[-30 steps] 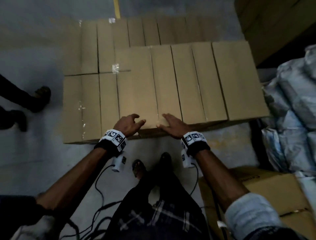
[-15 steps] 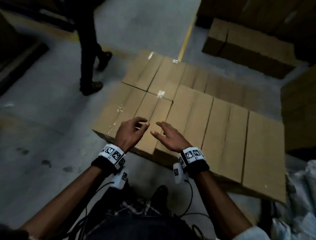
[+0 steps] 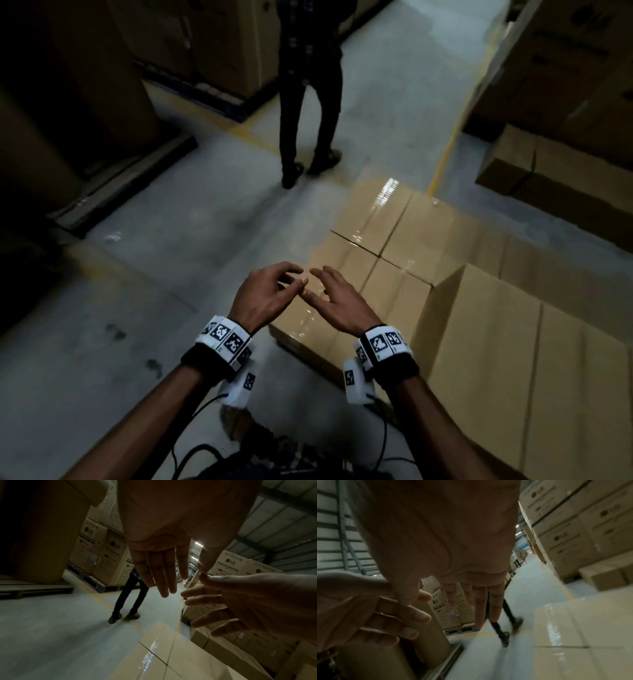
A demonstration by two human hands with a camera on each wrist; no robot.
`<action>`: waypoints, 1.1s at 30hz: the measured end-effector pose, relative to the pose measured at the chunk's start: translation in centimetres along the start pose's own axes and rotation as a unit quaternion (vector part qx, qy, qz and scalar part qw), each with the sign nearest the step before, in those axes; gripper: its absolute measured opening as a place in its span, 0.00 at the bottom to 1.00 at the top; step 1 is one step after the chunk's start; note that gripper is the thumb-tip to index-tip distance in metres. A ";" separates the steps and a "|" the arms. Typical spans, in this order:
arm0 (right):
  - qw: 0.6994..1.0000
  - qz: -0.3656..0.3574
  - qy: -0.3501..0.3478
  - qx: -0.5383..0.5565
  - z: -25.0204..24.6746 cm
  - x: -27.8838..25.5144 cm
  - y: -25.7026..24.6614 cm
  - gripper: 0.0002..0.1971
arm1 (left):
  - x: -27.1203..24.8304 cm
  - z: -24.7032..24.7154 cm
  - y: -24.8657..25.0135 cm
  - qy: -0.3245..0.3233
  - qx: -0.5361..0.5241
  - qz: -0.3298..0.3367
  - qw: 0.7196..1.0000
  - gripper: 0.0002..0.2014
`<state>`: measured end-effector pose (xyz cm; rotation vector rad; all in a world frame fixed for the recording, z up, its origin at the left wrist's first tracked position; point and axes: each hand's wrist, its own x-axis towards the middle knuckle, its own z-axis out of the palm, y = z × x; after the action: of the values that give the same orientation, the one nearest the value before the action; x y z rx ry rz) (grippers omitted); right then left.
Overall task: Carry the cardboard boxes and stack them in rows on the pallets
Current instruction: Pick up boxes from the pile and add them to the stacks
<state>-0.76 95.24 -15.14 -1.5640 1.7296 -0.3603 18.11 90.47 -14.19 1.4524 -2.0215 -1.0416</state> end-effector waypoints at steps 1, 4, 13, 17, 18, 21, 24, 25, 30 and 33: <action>1.000 -0.002 -0.001 0.008 0.8 1.5 -1.6 0.48 | 0.8 -1.7 -1.2 0.000 0.006 0.001 1.000 0.17; 1.000 -0.006 -0.009 0.007 3.3 6.8 -7.0 0.43 | 3.6 -7.6 -5.0 0.000 0.024 -0.006 1.000 0.16; 0.998 0.003 -0.036 -0.055 4.4 20.9 -13.6 0.38 | 15.4 -17.7 -12.1 0.010 0.012 -0.012 1.000 0.22; 0.999 0.009 -0.014 -0.040 3.1 29.5 -14.9 0.39 | 22.4 -20.7 -14.8 0.007 0.009 -0.008 1.000 0.21; 0.999 0.009 -0.009 -0.032 2.7 32.1 -15.3 0.39 | 24.7 -21.6 -15.5 0.002 0.018 -0.004 1.000 0.21; 1.000 0.009 0.008 -0.010 0.8 39.2 -16.6 0.43 | 31.9 -24.1 -16.6 -0.014 0.051 0.008 0.999 0.26; 0.999 0.025 0.032 0.025 -2.4 46.2 -18.3 0.49 | 40.1 -26.7 -16.5 -0.034 0.069 0.014 0.997 0.26; 0.998 0.025 0.040 0.034 -3.9 48.6 -19.0 0.48 | 43.2 -27.6 -16.1 -0.036 0.071 0.020 0.997 0.25; 0.996 0.031 0.081 0.024 -11.0 57.3 -20.2 0.38 | 56.4 -29.2 -13.9 -0.034 0.063 0.052 0.996 0.23; 0.992 0.051 0.112 0.031 -15.6 61.1 -19.5 0.38 | 63.5 -28.6 -12.0 -0.048 0.055 0.072 0.995 0.22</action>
<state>5.09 29.50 -12.88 -1.4291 1.9410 -0.5507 23.55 20.10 -10.54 1.3094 -2.2476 -0.9691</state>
